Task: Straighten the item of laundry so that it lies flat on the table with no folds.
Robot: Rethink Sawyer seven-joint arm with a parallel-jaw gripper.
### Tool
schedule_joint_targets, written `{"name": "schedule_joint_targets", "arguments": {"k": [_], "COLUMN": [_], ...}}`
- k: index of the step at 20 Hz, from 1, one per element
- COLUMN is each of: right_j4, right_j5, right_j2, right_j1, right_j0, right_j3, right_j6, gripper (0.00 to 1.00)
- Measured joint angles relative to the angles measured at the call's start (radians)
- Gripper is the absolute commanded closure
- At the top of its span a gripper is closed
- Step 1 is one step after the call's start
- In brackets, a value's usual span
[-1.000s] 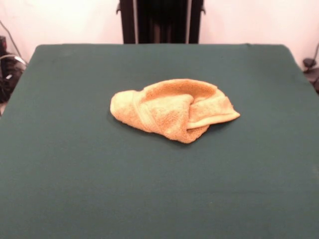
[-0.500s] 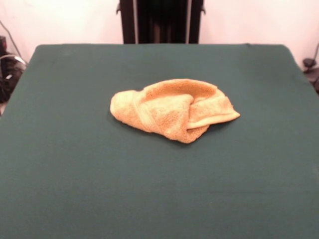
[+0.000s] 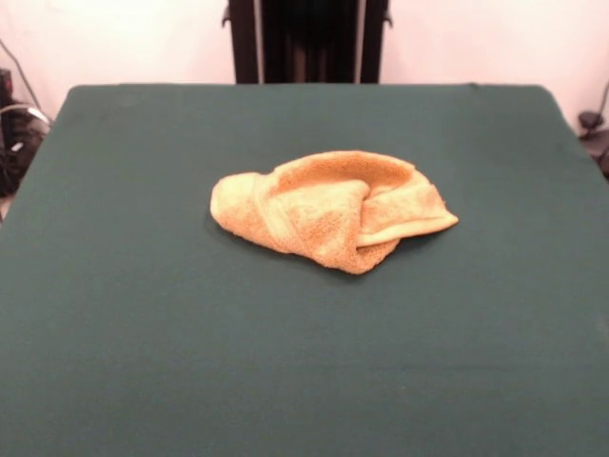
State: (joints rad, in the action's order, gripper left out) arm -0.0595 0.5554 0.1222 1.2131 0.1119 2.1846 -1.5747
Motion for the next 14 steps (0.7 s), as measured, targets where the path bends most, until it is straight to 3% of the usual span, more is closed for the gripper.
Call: {"name": "schedule_joint_targets", "arguments": {"k": [14], "right_j4": [0.001], "right_j5": [0.001], "right_j2": [0.000], "right_j1": [-0.107], "right_j0": [-0.010], "right_j3": [-0.117], "right_j6": [0.000], "gripper": [0.00]}}
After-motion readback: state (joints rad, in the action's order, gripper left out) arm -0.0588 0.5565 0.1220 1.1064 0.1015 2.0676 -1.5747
